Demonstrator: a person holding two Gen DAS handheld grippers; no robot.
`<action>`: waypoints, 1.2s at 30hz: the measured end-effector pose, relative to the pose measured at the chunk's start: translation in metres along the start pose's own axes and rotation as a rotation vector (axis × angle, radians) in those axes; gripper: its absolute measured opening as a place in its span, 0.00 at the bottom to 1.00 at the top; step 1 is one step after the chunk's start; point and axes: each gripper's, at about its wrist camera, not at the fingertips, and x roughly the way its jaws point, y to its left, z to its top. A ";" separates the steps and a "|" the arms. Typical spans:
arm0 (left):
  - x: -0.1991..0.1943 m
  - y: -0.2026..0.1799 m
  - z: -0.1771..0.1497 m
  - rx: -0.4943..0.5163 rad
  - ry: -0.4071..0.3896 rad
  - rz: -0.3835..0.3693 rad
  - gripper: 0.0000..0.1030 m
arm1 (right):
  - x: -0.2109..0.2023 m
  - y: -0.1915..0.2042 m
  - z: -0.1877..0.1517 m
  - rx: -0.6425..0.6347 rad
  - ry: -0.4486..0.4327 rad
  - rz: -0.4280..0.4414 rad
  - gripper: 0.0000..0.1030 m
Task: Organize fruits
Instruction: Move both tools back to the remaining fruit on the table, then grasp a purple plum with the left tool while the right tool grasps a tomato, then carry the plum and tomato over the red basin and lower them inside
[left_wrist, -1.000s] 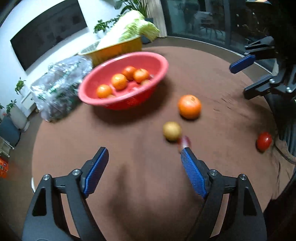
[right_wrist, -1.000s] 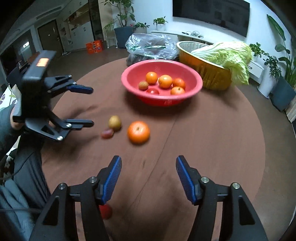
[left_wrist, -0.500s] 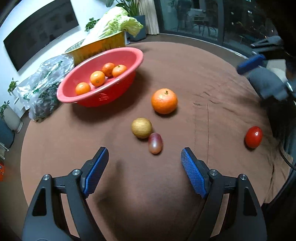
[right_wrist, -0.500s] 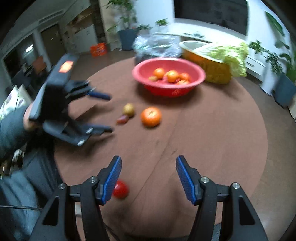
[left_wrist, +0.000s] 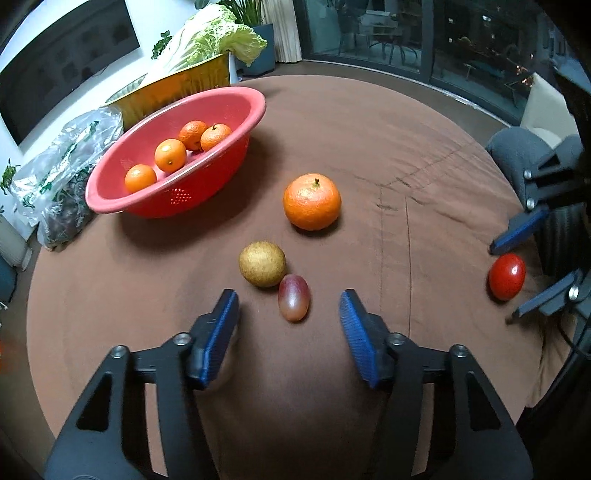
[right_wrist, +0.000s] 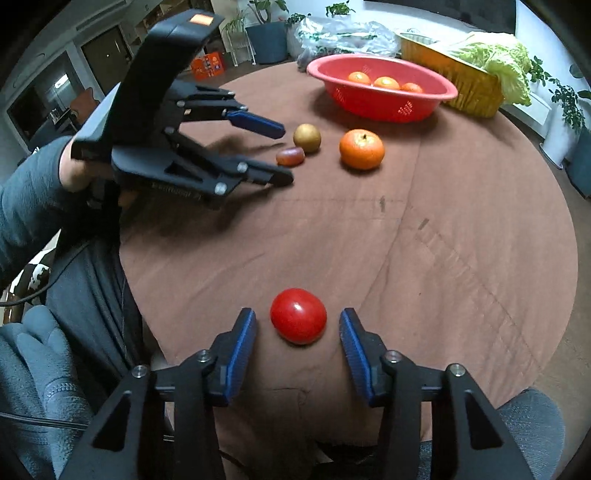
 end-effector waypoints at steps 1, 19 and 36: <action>0.002 0.001 0.002 -0.001 0.001 -0.001 0.49 | 0.000 0.001 0.000 -0.003 -0.005 -0.003 0.50; 0.006 -0.002 0.007 0.025 0.000 -0.007 0.15 | 0.001 0.000 0.002 -0.016 -0.014 -0.036 0.32; -0.009 0.000 0.007 0.000 -0.045 -0.006 0.14 | 0.002 0.001 0.003 -0.006 -0.019 -0.037 0.31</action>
